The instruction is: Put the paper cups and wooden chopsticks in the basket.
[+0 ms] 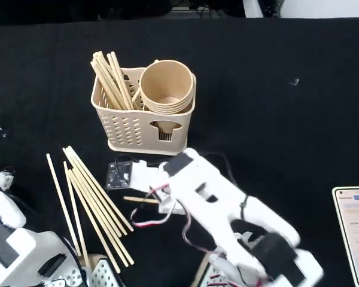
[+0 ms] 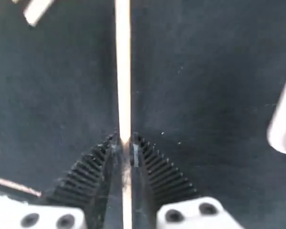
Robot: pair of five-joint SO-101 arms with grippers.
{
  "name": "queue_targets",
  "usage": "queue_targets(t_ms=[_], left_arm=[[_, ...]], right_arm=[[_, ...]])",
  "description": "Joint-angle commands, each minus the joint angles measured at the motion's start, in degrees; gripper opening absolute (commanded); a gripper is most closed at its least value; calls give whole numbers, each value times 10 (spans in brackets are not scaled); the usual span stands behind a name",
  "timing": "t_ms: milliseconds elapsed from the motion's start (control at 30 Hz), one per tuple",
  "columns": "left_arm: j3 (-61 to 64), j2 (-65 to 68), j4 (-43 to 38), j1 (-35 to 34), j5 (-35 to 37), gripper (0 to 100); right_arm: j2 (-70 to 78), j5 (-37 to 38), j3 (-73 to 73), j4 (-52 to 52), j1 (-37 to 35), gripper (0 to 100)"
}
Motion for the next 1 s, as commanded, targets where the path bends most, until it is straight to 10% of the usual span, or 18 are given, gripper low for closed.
queue_targets(t_ms=[0, 567, 967], left_arm=[[-9, -17, 3, 5, -2, 180], [-9, -17, 3, 6, -2, 180], [-9, -17, 3, 7, -2, 180]], right_arm=[[-73, -48, 10, -25, -31, 11], [-339, -225, -202, 40, -72, 11], [-369, -356, -147, -479, -7, 11]])
